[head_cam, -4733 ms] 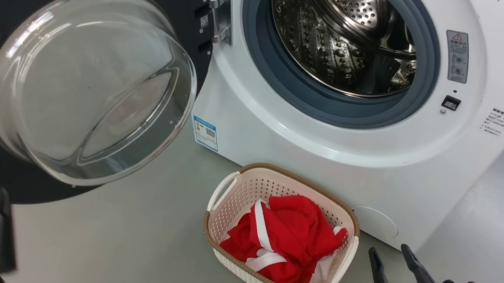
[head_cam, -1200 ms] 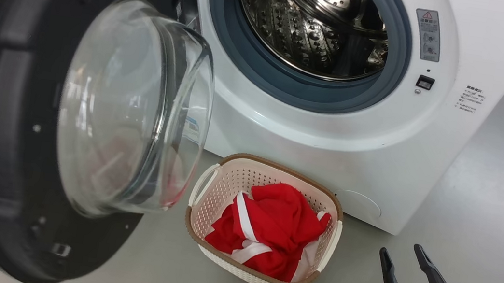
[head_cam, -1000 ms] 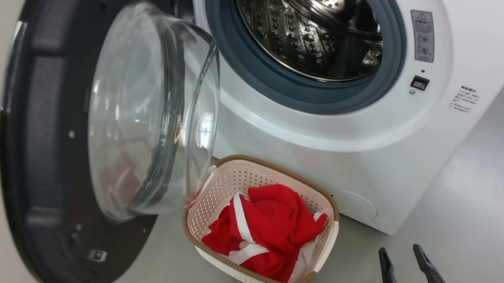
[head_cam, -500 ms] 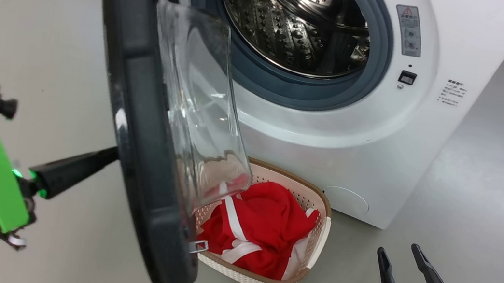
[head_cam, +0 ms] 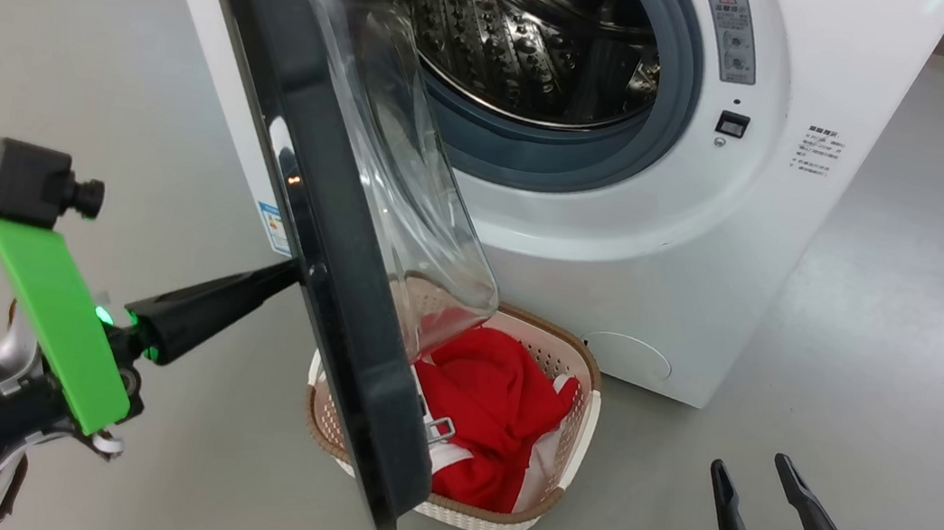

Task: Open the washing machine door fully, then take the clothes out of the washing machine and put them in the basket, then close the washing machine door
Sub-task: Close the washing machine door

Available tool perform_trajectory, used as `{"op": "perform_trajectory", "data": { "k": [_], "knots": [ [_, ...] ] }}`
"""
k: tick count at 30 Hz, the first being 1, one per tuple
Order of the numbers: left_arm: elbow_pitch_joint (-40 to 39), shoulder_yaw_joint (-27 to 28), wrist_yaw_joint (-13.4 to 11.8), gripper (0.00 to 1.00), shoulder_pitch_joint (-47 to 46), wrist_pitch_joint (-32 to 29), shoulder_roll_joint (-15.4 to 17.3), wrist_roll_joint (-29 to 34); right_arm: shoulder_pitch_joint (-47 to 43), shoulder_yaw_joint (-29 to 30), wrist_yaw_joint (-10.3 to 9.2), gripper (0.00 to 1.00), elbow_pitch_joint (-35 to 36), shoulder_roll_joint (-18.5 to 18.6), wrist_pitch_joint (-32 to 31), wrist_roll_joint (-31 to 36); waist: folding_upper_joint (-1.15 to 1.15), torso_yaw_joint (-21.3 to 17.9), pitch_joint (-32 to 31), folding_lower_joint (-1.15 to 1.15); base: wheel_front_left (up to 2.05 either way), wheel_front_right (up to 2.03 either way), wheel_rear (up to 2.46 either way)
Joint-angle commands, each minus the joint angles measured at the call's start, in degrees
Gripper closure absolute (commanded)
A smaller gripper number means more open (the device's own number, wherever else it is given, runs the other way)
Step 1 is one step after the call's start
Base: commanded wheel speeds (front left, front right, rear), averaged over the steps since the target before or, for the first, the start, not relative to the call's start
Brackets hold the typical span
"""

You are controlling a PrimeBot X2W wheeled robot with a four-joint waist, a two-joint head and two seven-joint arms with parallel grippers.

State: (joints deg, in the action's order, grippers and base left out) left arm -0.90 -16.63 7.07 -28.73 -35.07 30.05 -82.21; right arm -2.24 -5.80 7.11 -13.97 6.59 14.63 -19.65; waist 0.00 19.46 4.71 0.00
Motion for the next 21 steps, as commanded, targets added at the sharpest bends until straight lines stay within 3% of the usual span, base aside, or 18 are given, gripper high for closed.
{"op": "perform_trajectory", "data": {
  "k": [1,14,17,21],
  "knots": [
    [-1.12,2.33,0.42,1.0,-3.34,0.69,2.54,0.36,1.45,-0.75,0.37,0.0,1.55,0.5,0.37,-0.47,0.0,-0.01,0.04,0.0,0.0,0.0,0.0],
    [1.33,1.05,0.42,1.0,0.14,7.59,5.38,0.05,1.31,-0.72,0.37,0.0,1.52,0.16,0.37,-0.3,0.0,0.9,-0.69,0.0,0.0,0.0,0.0],
    [2.05,0.99,0.42,0.91,2.24,9.75,6.2,0.09,1.36,-0.8,0.37,0.0,1.56,0.21,0.37,-0.3,0.0,1.05,-0.81,0.0,0.0,0.0,0.0],
    [3.05,0.4,0.42,0.64,5.33,12.78,7.17,0.65,1.12,-0.88,0.37,0.0,1.62,0.33,0.37,-0.31,0.0,1.28,-1.13,0.0,0.0,0.0,0.0]
  ]
}}
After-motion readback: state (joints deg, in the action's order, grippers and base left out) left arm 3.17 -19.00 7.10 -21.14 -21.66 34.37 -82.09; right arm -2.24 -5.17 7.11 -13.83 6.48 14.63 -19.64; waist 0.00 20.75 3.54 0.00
